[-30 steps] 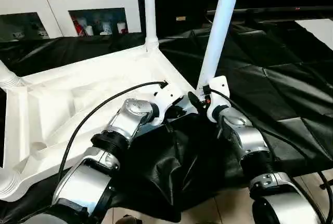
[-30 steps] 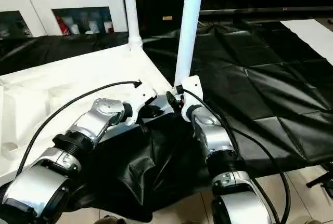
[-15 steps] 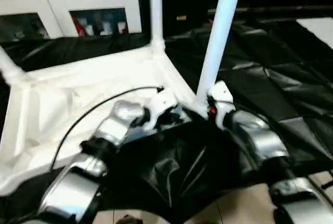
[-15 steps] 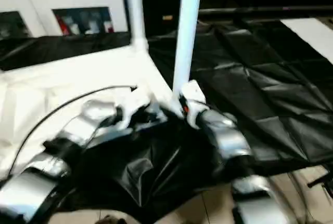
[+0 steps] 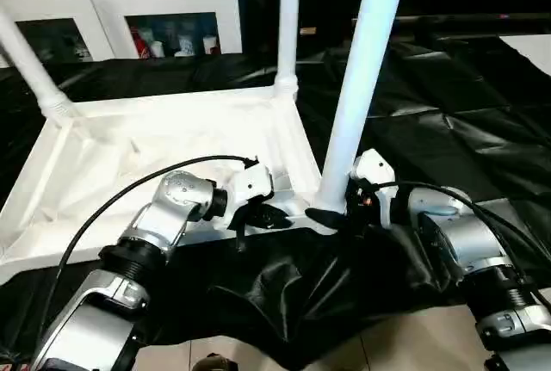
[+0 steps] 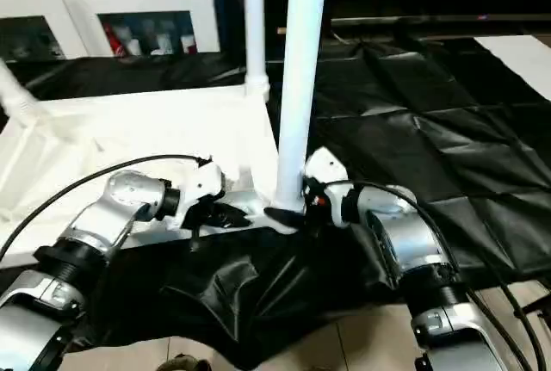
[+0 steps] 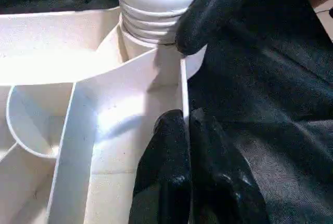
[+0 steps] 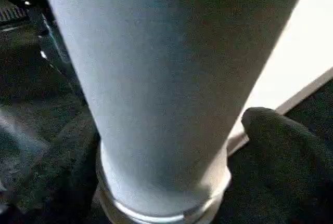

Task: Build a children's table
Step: Rotate leg to tighten

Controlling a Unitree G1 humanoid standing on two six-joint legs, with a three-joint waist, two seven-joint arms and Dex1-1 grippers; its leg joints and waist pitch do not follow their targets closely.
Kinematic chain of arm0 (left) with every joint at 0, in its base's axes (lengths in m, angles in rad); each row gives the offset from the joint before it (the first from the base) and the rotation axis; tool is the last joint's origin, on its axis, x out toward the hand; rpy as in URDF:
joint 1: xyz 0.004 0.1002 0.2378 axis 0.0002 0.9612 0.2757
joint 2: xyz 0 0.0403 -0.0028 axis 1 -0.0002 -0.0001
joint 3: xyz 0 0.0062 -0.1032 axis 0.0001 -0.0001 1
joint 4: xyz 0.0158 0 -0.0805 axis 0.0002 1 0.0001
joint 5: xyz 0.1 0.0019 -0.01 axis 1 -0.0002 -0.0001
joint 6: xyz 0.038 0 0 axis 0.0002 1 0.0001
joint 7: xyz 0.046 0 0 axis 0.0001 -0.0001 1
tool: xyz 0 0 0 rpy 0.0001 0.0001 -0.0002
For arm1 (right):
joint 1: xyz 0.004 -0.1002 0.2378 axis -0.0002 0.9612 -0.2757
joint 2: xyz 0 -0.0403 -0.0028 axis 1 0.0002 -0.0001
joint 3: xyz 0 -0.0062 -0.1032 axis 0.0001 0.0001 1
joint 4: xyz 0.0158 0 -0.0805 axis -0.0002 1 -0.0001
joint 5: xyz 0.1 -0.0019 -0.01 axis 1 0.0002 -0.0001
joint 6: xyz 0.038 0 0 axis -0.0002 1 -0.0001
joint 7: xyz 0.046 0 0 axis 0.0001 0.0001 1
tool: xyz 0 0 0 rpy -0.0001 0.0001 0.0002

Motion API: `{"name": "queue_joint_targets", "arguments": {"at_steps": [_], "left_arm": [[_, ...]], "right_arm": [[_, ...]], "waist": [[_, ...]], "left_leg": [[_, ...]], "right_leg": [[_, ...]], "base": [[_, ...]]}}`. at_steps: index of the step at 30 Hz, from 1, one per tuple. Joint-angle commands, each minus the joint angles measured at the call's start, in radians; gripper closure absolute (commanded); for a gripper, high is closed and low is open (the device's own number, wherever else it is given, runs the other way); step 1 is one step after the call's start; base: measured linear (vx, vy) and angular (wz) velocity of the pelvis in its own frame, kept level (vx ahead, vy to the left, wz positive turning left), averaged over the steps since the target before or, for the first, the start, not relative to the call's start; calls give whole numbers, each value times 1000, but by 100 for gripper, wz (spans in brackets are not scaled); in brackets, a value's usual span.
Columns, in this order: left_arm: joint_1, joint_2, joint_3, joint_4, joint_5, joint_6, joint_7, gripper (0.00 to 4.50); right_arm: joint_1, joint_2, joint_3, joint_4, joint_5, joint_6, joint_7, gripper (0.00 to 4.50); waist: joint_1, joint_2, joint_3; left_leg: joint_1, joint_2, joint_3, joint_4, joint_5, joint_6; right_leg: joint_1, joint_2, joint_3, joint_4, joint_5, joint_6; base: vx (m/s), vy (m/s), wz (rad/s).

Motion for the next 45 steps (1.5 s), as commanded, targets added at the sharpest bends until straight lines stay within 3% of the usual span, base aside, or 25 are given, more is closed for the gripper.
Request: {"name": "queue_joint_targets", "arguments": {"at_steps": [1,11,16,20,21,23,25,28,29,33,34,36,40,44,45], "left_arm": [[0,-1,-19,-46,-29,-18,-52,450],[-23,-34,-2,-12,-8,15,38,450],[-110,-133,38,89,28,97,280,450],[-172,-206,76,169,29,141,443,450],[-172,-206,76,169,29,141,443,450],[-206,-251,96,214,30,148,538,450],[-217,-264,95,233,39,131,559,450],[-206,-264,85,224,37,90,517,450],[-200,-259,81,218,36,84,504,450],[-179,-242,66,201,35,63,456,450],[-172,-234,58,199,36,50,436,450],[-163,-224,50,198,39,39,417,450],[-139,-200,35,176,36,18,353,450],[-117,-174,24,152,32,6,293,450],[-97,-146,12,127,23,-13,227,450]], "right_arm": [[2,-15,-1,-46,14,14,10,76],[18,33,-12,-39,24,22,-40,151],[-22,177,-60,111,-51,32,-390,176],[-80,275,-124,212,-33,40,-591,178],[-80,275,-124,212,-33,40,-591,178],[-131,329,-132,294,-55,6,-712,178],[-152,356,-133,330,-68,-23,-739,178],[-158,380,-149,319,-49,-34,-717,143],[-158,380,-152,311,-43,-30,-701,106],[-156,350,-136,298,-45,-36,-644,88],[-155,333,-128,295,-45,-42,-617,65],[-152,313,-120,292,-48,-56,-579,58],[-135,263,-99,251,-62,-49,-501,18],[-108,210,-73,190,-65,-32,-401,13],[-77,160,-50,127,-47,-31,-292,13]], "waist": [[-4,-13,-75],[-6,-12,-74],[-20,-13,-73],[-29,-6,-80],[-30,-8,-80],[-32,-1,-81],[-32,-5,-83],[-30,-11,-83],[-28,-9,-83],[-31,-9,-78],[-31,-8,-77],[-33,-12,-77],[-31,-10,-77],[-27,-9,-76],[-24,-12,-76]], "left_leg": [[24,32,-14,-57,-142,69],[23,31,-13,-58,-151,59],[27,25,-16,-60,-165,18],[24,22,-17,-57,-125,35],[23,22,-17,-56,-116,40],[21,22,-17,-54,-104,44],[19,21,-17,-53,-88,57],[18,20,-15,-52,-87,85],[19,21,-16,-52,-86,88],[21,23,-16,-55,-131,80],[21,23,-16,-56,-138,77],[21,23,-15,-56,-138,76],[20,24,-15,-54,-128,85],[22,28,-15,-55,-143,84],[21,26,-14,-55,-143,85]], "right_leg": [[42,-76,45,-68,-112,-231],[40,-76,46,-71,-133,-225],[38,-77,45,-76,-178,-221],[44,-75,46,-69,-88,-234],[46,-75,45,-68,-62,-243],[46,-76,45,-64,-36,-249],[50,-75,43,-62,7,-258],[54,-77,44,-62,25,-260],[54,-77,43,-60,24,-260],[52,-77,44,-68,-40,-255],[52,-78,43,-69,-51,-253],[52,-76,44,-69,-55,-252],[51,-77,45,-68,-49,-252],[50,-77,45,-69,-64,-251],[52,-75,44,-70,-69,-246]], "base": [[0,0,0],[0,0,0],[0,0,0],[0,0,0],[0,0,0],[0,0,0],[0,0,0],[0,0,0],[0,0,0],[0,0,0],[0,0,0],[0,0,0],[0,0,0],[0,0,0],[0,0,0]]}}
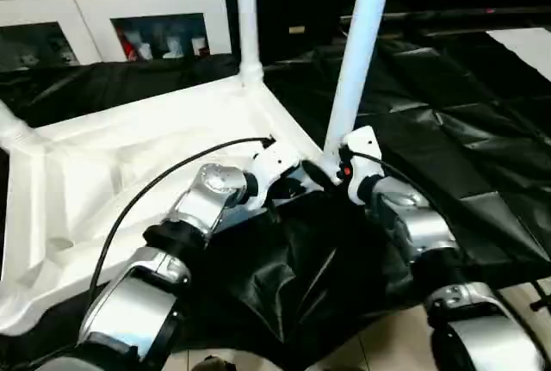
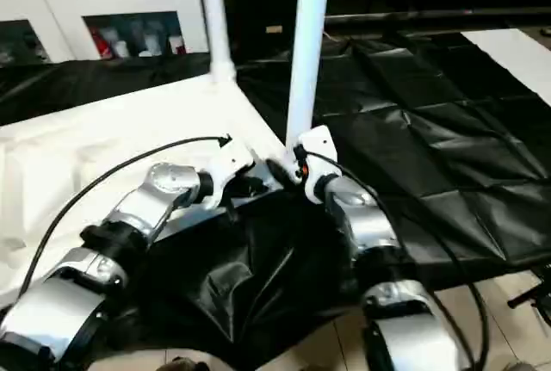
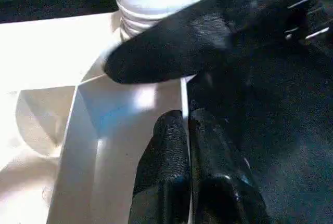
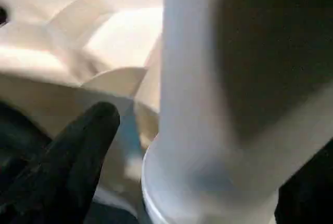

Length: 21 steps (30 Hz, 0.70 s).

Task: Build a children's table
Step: Rotate leg to tighten

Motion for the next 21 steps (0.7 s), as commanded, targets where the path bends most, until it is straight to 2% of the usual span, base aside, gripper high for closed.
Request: {"name": "queue_joint_targets", "arguments": {"at_steps": [1,5,8,11,12,16,20,21], "left_arm": [[21,3,-19,-58,-45,-70,-91,450],[57,48,-34,-110,-66,-91,-202,450],[79,86,-43,-141,-76,-94,-278,450],[93,119,-49,-160,-80,-88,-329,450],[97,131,-53,-164,-78,-88,-342,450],[104,152,-57,-170,-70,-88,-363,450],[109,159,-55,-177,-72,-87,-368,450],[111,160,-55,-184,-76,-82,-368,450]], "right_arm": [[20,-26,47,-76,22,6,127,13],[68,-104,72,-166,67,-3,296,13],[89,-154,73,-207,87,-10,375,13],[100,-184,73,-233,104,3,425,13],[104,-191,74,-243,110,11,442,39],[111,-203,80,-255,114,30,465,76],[115,-203,87,-258,114,37,468,96],[119,-202,92,-260,113,41,470,120]], "waist": [[5,-15,-75],[10,-15,-74],[11,-13,-70],[13,-12,-70],[16,-12,-71],[24,-11,-72],[24,-13,-73],[24,-16,-73]], "left_leg": [[20,27,-15,-54,-147,82],[20,31,-14,-53,-158,90],[25,32,-14,-58,-196,68],[26,34,-14,-59,-196,61],[28,35,-13,-59,-196,59],[26,34,-14,-59,-189,55],[24,32,-15,-59,-181,52],[24,32,-14,-59,-180,53]], "right_leg": [[54,-75,44,-70,-70,-245],[50,-76,43,-68,-81,-244],[43,-77,44,-78,-173,-231],[41,-76,45,-77,-173,-228],[39,-76,46,-77,-170,-230],[39,-78,45,-74,-163,-228],[41,-77,44,-73,-156,-225],[41,-77,44,-74,-157,-224]], "base": [[0,0,0],[0,0,0],[0,0,0],[0,0,0],[0,0,0],[0,0,0],[0,0,0],[0,0,0]]}}
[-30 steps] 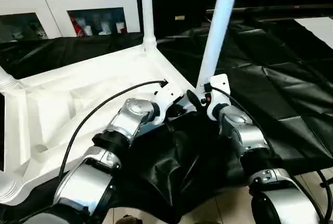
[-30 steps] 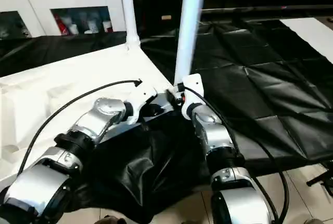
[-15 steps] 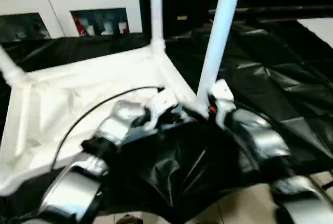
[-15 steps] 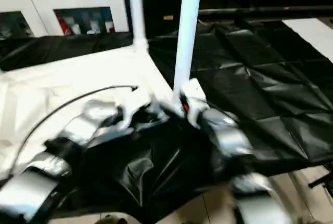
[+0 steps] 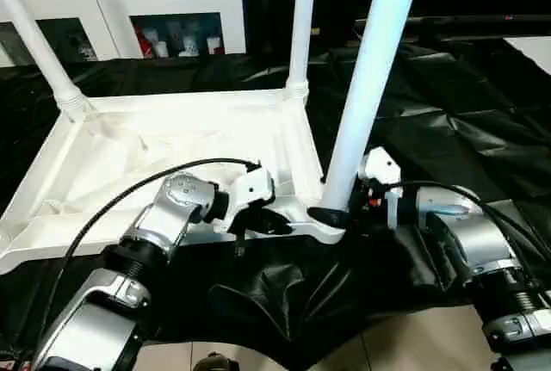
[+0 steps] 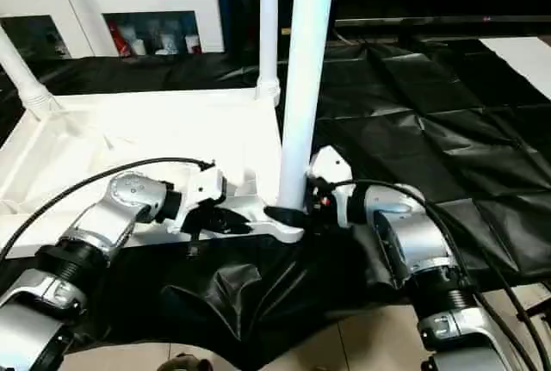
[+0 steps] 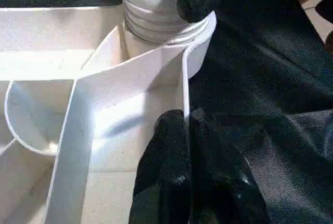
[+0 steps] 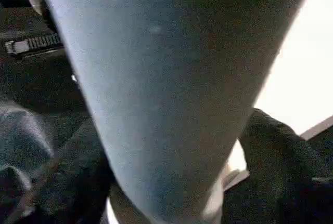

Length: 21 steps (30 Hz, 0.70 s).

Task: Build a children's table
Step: Rotate leg to tighten

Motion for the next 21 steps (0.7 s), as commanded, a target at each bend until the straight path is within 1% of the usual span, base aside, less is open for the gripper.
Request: {"name": "queue_joint_targets", "arguments": {"at_steps": [1,3,4,5,7,8,9,11,12,13,14,15,16,18,19,20,21], "left_arm": [[3,8,-14,-39,-10,-8,-27,450],[4,7,-13,-40,-10,-7,-24,450],[4,5,-13,-39,-8,-7,-20,450],[3,2,-13,-37,-6,-6,-13,450],[-2,-7,-10,-29,-3,-3,4,450],[-8,-17,-4,-21,-1,5,26,450],[-15,-27,2,-13,0,12,49,450],[-38,-59,23,11,3,45,124,450],[-39,-61,23,12,3,46,127,450],[-55,-81,35,27,4,63,171,450],[-74,-106,48,45,6,82,224,450],[-92,-127,58,64,9,94,271,450],[-109,-146,67,83,14,105,321,450],[-141,-180,82,123,20,120,401,450],[-168,-208,96,154,23,132,473,450],[-170,-210,97,157,23,133,479,450],[-183,-224,104,171,22,135,510,450]], "right_arm": [[13,-6,11,-26,-5,14,3,130],[21,-5,18,-33,-3,21,8,136],[26,-4,20,-38,-4,23,9,151],[31,-1,22,-42,-1,30,8,151],[38,4,23,-46,1,37,1,174],[41,11,20,-46,6,46,-10,185],[44,19,17,-47,10,56,-20,190],[44,51,4,-35,2,76,-92,193],[43,52,3,-33,1,76,-96,193],[37,79,-10,-13,-11,78,-160,195],[29,113,-26,13,-28,76,-240,195],[19,145,-41,39,-42,82,-316,196],[9,175,-56,63,-52,90,-388,196],[-9,232,-87,102,-51,111,-501,196],[-27,276,-111,131,-48,120,-585,196],[-28,279,-112,134,-47,120,-591,196],[-42,301,-126,154,-45,124,-637,196]], "waist": [[-4,-15,-72],[-3,-14,-72],[-3,-14,-72],[-3,-14,-72],[-3,-13,-72],[-4,-12,-72],[-5,-13,-71],[-6,-13,-69],[-6,-13,-68],[-7,-15,-68],[-10,-18,-68],[-13,-16,-67],[-15,-17,-70],[-20,-16,-70],[-24,-14,-71],[-27,-15,-71],[-27,-15,-73]], "left_leg": [[24,31,-15,-59,-177,55],[23,31,-15,-59,-175,55],[23,32,-16,-59,-175,56],[23,32,-16,-59,-174,56],[24,31,-15,-60,-180,53],[24,31,-16,-60,-181,51],[25,31,-15,-60,-185,49],[26,31,-15,-61,-194,43],[29,30,-15,-62,-202,39],[29,29,-17,-63,-211,28],[28,28,-15,-62,-207,26],[29,26,-16,-63,-209,16],[28,25,-18,-63,-203,10],[28,23,-19,-64,-194,9],[26,22,-18,-63,-189,10],[26,22,-18,-63,-189,11],[27,23,-19,-63,-186,14]], "right_leg": [[39,-77,45,-75,-163,-222],[40,-76,45,-75,-168,-217],[40,-76,45,-75,-167,-215],[40,-76,45,-75,-168,-214],[38,-77,45,-77,-178,-214],[39,-76,45,-77,-178,-214],[38,-75,45,-78,-181,-215],[36,-75,46,-80,-200,-213],[33,-75,46,-83,-217,-210],[36,-78,45,-86,-252,-201],[35,-77,47,-88,-254,-197],[32,-78,46,-88,-271,-194],[35,-78,45,-88,-272,-188],[34,-77,44,-87,-249,-193],[36,-76,45,-85,-228,-196],[36,-76,45,-86,-221,-197],[38,-78,45,-85,-212,-200]], "base": [[0,0,0],[0,0,0],[0,0,0],[0,0,0],[0,0,0],[0,0,0],[0,0,0],[0,0,0],[0,0,0],[0,0,0],[0,0,0],[0,0,0],[0,0,0],[0,0,0],[0,0,0],[0,0,0],[0,0,0]]}}
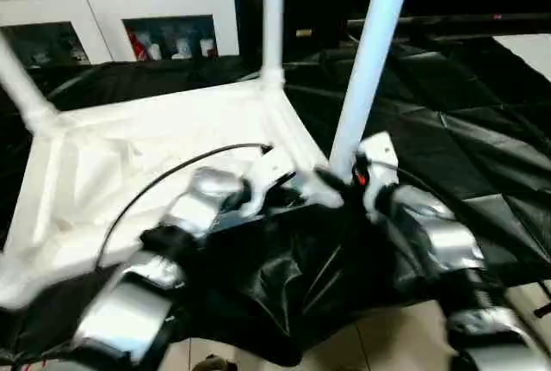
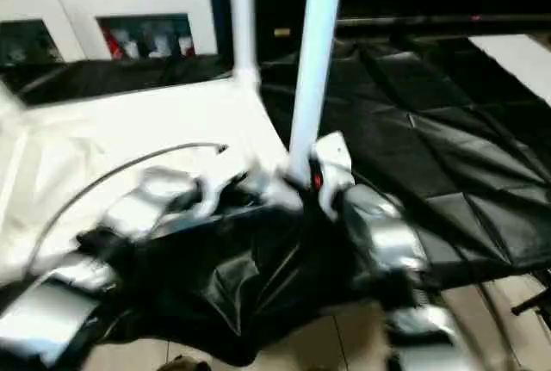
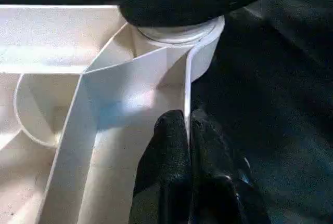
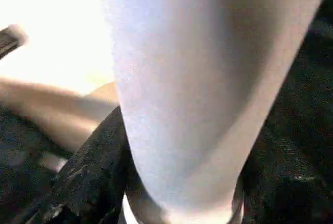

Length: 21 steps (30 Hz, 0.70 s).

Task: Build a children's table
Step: Rotate leg to tighten

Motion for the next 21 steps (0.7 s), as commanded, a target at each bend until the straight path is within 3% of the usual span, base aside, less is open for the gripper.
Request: {"name": "queue_joint_targets", "arguments": {"at_steps": [1,5,6,8,11,12,21], "left_arm": [[-66,-51,59,9,-22,-7,135,450],[-91,-87,61,36,-17,-34,161,450],[-92,-89,60,36,-16,-35,157,450],[-86,-84,50,35,-17,-52,135,450],[-82,-79,46,35,-18,-62,122,450],[-68,-65,40,24,-20,-78,88,450],[-12,12,17,-32,-33,-122,-78,450]], "right_arm": [[-11,77,25,73,9,35,-79,196],[-74,131,55,157,-40,-48,-111,196],[-79,139,50,161,-33,-53,-103,155],[-91,150,41,160,-15,-51,-80,149],[-98,149,40,161,-8,-51,-64,126],[-100,130,49,152,-4,-54,-11,108],[-48,-35,108,52,-4,-37,246,33]], "waist": [[-3,-10,-74],[-7,-8,-79],[-9,-9,-79],[-10,-12,-80],[-12,-11,-77],[-13,-17,-77],[-13,-12,-75]], "left_leg": [[21,23,-20,-62,-170,26],[19,22,-19,-58,-131,40],[18,21,-18,-57,-129,47],[17,23,-18,-56,-114,71],[18,23,-17,-57,-131,79],[18,24,-17,-58,-135,79],[17,28,-17,-56,-144,90]], "right_leg": [[41,-75,43,-82,-184,-204],[43,-73,43,-72,-81,-231],[46,-73,43,-72,-70,-233],[49,-74,42,-69,-31,-242],[49,-75,42,-72,-58,-249],[49,-75,42,-73,-68,-249],[51,-74,43,-73,-78,-251]], "base": [[0,0,0],[0,0,0],[0,0,0],[0,0,0],[0,0,0],[0,0,0],[0,0,0]]}}
